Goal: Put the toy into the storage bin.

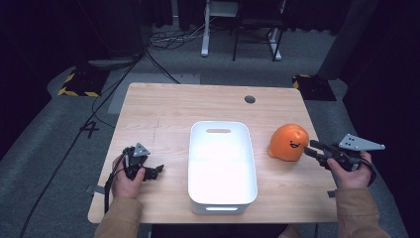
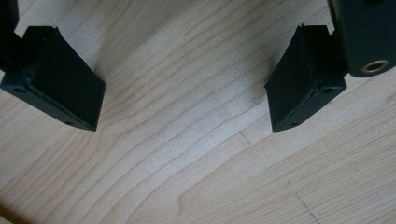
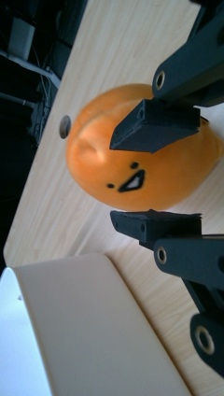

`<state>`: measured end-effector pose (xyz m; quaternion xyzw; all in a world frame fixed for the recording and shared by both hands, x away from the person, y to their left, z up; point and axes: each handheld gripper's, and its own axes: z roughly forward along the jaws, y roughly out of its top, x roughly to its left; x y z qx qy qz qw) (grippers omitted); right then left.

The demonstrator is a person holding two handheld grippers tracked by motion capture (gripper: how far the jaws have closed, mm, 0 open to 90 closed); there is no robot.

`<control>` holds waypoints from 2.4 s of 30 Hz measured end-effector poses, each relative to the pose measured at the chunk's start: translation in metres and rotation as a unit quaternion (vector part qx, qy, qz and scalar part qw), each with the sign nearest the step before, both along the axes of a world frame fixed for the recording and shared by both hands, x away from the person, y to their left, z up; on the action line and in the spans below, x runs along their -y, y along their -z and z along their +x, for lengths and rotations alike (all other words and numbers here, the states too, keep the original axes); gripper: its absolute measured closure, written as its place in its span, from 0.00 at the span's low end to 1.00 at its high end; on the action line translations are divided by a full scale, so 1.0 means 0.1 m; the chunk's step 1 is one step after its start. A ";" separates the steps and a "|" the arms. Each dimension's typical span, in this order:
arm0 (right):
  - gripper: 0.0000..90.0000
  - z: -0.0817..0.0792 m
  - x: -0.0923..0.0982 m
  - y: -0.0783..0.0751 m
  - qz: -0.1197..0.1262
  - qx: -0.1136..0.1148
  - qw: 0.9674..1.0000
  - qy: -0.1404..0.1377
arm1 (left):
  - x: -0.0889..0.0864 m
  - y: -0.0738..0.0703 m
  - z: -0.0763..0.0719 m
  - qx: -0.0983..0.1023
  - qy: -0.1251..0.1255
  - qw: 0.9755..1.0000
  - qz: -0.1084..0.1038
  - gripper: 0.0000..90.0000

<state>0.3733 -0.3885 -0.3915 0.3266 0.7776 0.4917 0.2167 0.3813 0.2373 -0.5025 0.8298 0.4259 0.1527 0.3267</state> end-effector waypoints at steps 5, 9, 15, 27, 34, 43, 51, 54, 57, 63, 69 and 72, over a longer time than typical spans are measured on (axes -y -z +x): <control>0.66 0.09 0.00 -0.05 0.006 0.007 1.000 -0.003 | 0.00 0.00 0.00 0.000 0.000 1.000 0.000 0.13; 0.67 0.23 0.01 -0.08 0.018 0.008 1.000 -0.003 | 0.00 0.00 0.00 0.000 0.000 1.000 0.000 0.13; 0.67 0.38 0.03 -0.06 0.031 0.006 0.999 0.000 | 0.00 0.00 0.00 0.000 0.000 1.000 0.000 0.13; 0.65 0.62 -0.02 0.07 0.024 -0.002 1.000 -0.009 | 0.00 0.00 0.00 0.000 0.000 1.000 0.000 0.13; 0.76 0.70 -0.08 0.17 0.014 -0.013 1.000 -0.010 | 0.00 0.00 0.00 0.000 0.000 1.000 0.000 0.13; 0.91 0.65 -0.13 0.11 0.000 0.001 1.000 -0.026 | 0.00 0.00 0.00 0.000 0.000 1.000 0.000 0.13; 0.92 0.56 -0.16 -0.07 0.012 0.010 0.998 -0.053 | 0.00 0.00 0.00 0.000 0.000 1.000 0.000 0.13; 0.92 0.54 -0.17 -0.12 0.020 0.014 0.998 -0.064 | 0.00 0.00 0.00 0.000 0.000 1.000 0.000 0.13; 0.92 0.52 -0.16 -0.21 0.025 0.022 0.996 -0.082 | 0.00 0.00 0.00 0.000 0.000 1.000 0.000 0.13; 0.92 0.50 -0.15 -0.32 0.041 0.027 0.993 -0.109 | 0.00 0.00 0.00 0.000 0.000 1.000 0.000 0.13; 0.92 0.47 -0.16 -0.41 0.054 0.032 0.990 -0.125 | 0.00 0.00 0.00 0.000 0.000 1.000 0.000 0.13; 0.92 0.46 -0.18 -0.46 0.054 0.038 0.989 -0.134 | 0.00 0.00 0.00 0.000 0.000 1.000 0.000 0.13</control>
